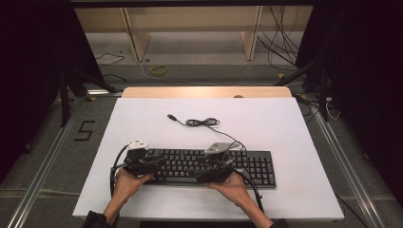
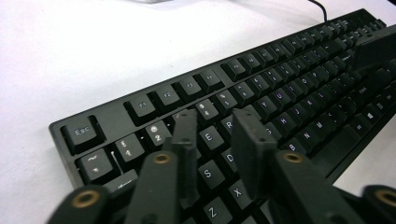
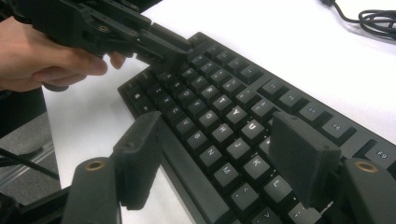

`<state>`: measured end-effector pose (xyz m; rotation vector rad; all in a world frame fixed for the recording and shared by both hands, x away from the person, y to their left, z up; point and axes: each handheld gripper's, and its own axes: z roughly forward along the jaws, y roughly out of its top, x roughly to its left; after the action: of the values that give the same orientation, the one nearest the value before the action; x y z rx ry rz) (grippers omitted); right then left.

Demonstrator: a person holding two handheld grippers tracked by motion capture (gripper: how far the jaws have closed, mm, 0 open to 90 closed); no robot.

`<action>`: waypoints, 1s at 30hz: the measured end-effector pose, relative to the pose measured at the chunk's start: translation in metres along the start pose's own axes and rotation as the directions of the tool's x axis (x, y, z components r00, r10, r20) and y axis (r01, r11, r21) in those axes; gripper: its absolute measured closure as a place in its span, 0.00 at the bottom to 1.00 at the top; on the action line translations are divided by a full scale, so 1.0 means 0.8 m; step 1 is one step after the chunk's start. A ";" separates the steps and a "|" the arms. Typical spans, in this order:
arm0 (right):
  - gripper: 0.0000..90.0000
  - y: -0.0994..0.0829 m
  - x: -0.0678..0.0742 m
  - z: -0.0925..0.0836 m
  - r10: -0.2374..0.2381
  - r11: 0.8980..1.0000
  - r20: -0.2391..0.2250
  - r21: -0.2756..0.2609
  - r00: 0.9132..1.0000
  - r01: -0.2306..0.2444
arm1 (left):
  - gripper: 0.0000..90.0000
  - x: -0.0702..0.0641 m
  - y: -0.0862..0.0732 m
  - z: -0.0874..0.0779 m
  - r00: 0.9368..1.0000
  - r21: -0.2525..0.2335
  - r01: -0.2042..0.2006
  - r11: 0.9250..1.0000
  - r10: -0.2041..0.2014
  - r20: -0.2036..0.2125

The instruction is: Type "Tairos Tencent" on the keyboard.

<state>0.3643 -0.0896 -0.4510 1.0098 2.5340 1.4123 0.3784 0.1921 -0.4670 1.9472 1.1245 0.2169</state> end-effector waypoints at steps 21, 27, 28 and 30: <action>0.39 -0.007 0.005 0.000 -0.011 1.000 -0.013 0.009 1.000 0.011 | 0.99 -0.003 0.004 0.026 0.999 0.059 -0.035 0.998 0.035 -0.002; 0.39 -0.007 0.005 0.001 -0.012 1.000 -0.009 0.009 1.000 0.012 | 0.99 -0.004 0.003 0.031 0.999 0.078 -0.034 0.996 0.035 -0.008; 0.39 -0.007 0.005 0.001 -0.010 1.000 -0.011 0.009 1.000 0.010 | 1.00 -0.005 0.003 0.031 0.999 0.079 -0.034 0.996 0.035 -0.009; 0.39 -0.007 0.005 0.001 -0.012 1.000 -0.009 0.007 1.000 0.012 | 1.00 -0.004 0.003 0.031 0.999 0.077 -0.034 0.996 0.035 -0.009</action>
<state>0.3587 -0.0890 -0.4550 0.9895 2.5491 1.4083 0.3905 0.1743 -0.4800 2.0364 1.1206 0.2050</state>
